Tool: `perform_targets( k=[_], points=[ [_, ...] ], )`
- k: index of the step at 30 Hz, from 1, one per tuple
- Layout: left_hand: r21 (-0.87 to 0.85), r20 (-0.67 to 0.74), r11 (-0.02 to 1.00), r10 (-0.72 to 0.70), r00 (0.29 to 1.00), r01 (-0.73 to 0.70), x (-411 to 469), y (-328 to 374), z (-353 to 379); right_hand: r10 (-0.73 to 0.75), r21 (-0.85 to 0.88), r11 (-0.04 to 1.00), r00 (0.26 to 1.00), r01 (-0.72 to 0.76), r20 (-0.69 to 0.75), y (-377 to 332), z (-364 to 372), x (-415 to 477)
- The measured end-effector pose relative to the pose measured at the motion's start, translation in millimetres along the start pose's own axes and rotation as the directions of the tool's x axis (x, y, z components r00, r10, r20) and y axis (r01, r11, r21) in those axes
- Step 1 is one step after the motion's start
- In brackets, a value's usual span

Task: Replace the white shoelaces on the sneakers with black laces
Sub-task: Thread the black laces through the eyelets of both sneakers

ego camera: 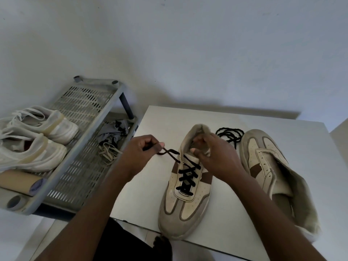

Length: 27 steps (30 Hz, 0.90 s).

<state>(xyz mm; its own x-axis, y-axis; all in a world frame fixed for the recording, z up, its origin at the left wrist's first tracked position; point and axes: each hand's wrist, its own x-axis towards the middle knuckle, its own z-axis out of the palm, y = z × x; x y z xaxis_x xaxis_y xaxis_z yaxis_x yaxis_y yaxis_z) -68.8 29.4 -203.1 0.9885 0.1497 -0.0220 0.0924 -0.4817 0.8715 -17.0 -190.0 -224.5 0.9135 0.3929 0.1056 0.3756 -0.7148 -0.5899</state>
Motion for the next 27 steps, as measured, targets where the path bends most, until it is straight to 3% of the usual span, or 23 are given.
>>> perform_targets(
  k=[3,6,11,14,16,18,19,21,22,24,27],
  points=[
    [-0.021,0.041,0.987,0.159,0.986,-0.159,-7,19,20,-0.17,0.255,0.956,0.982,0.144,0.08,-23,3,-4],
    [-0.053,-0.002,0.969,0.241,0.971,-0.24,-4,27,24,-0.181,0.512,0.858,0.962,0.052,0.205,-34,3,-7],
    [-0.103,-0.179,0.992,0.05,0.983,-0.069,6,4,-9,-0.053,0.803,0.585,0.983,-0.11,0.174,-19,-24,-5],
    [-0.219,-0.279,0.975,-0.099,0.955,0.037,10,-6,-23,0.038,0.898,0.423,0.993,-0.119,0.114,-10,-31,-2],
    [-0.249,-0.311,0.968,-0.115,0.943,0.036,10,-7,-24,0.069,0.915,0.378,0.99,-0.138,0.12,-10,-33,0],
    [-0.241,-0.24,0.97,-0.068,0.969,0.008,6,4,-13,0.055,0.873,0.454,0.984,-0.175,0.169,-17,-31,-1],
    [-0.223,-0.175,0.975,-0.025,0.984,-0.015,3,11,-3,0.039,0.811,0.556,0.98,-0.182,0.194,-22,-29,-1],
    [-0.171,-0.054,0.982,0.075,0.996,-0.083,-3,24,17,-0.019,0.514,0.853,0.979,-0.091,0.203,-30,-22,-1],
    [-0.151,-0.005,0.981,0.123,0.992,-0.122,-4,29,25,-0.058,0.303,0.953,0.977,-0.007,0.204,-32,-18,-1],
    [-0.144,0.078,0.973,0.191,0.978,-0.178,-5,32,33,-0.09,-0.004,0.996,0.978,0.093,0.191,-34,-13,-3],
    [-0.148,0.155,0.968,0.226,0.962,-0.204,-6,31,38,-0.147,-0.059,0.987,0.985,0.153,0.09,-34,-11,-7]
  ],
)
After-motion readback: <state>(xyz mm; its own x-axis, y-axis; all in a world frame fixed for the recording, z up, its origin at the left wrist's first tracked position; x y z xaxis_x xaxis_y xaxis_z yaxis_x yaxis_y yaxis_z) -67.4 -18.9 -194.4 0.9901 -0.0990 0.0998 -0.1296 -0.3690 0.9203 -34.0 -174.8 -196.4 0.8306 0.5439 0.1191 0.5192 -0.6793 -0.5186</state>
